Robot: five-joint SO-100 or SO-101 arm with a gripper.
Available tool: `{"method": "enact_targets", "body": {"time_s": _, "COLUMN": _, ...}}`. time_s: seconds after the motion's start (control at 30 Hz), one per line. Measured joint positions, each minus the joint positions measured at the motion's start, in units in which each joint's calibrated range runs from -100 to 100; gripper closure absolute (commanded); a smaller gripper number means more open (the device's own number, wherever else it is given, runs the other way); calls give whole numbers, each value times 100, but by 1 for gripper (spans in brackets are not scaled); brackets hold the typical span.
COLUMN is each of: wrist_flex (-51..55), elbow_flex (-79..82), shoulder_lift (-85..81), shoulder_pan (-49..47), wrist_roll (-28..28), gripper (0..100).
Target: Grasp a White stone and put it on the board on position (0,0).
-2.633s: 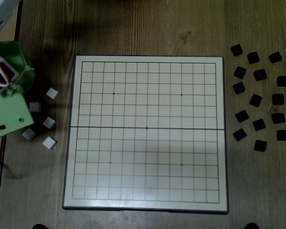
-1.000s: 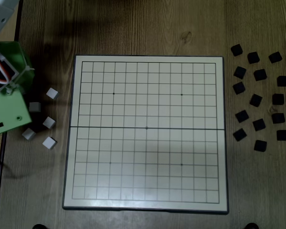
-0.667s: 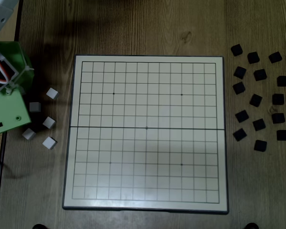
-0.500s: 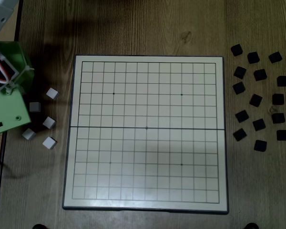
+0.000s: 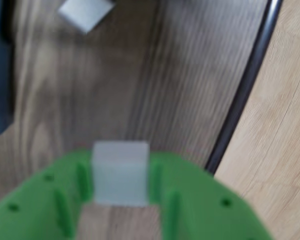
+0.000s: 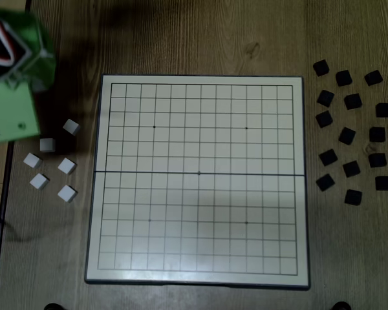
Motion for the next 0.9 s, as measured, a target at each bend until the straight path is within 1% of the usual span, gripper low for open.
{"method": "enact_targets", "body": {"time_s": 0.13, "wrist_flex": 698, "elbow_flex": 0, "shoulder_lift": -776, "shoulder_pan": -377, "wrist_roll": -308, "gripper": 94}}
{"method": "enact_targets", "body": {"time_s": 0.33, "wrist_flex": 1618, "elbow_flex": 0, "shoulder_lift": -1890, "shoulder_pan": -927, "wrist_roll": -1021, "gripper": 94}}
{"method": "enact_targets", "body": {"time_s": 0.43, "wrist_flex": 1904, "elbow_flex": 0, "shoulder_lift": -2311, "shoulder_pan": -1423, "wrist_roll": -1446, "gripper": 94}}
{"method": "enact_targets", "body": {"time_s": 0.67, "wrist_flex": 2229, "elbow_flex": -54, "shoulder_lift": -2858, "shoulder_pan": -2426, "wrist_roll": -2432, "gripper": 94}}
{"method": "enact_targets", "body": {"time_s": 0.9, "wrist_flex": 2229, "elbow_flex": -545, "shoulder_lift": -2968, "shoulder_pan": -3558, "wrist_roll": -3136, "gripper": 94}}
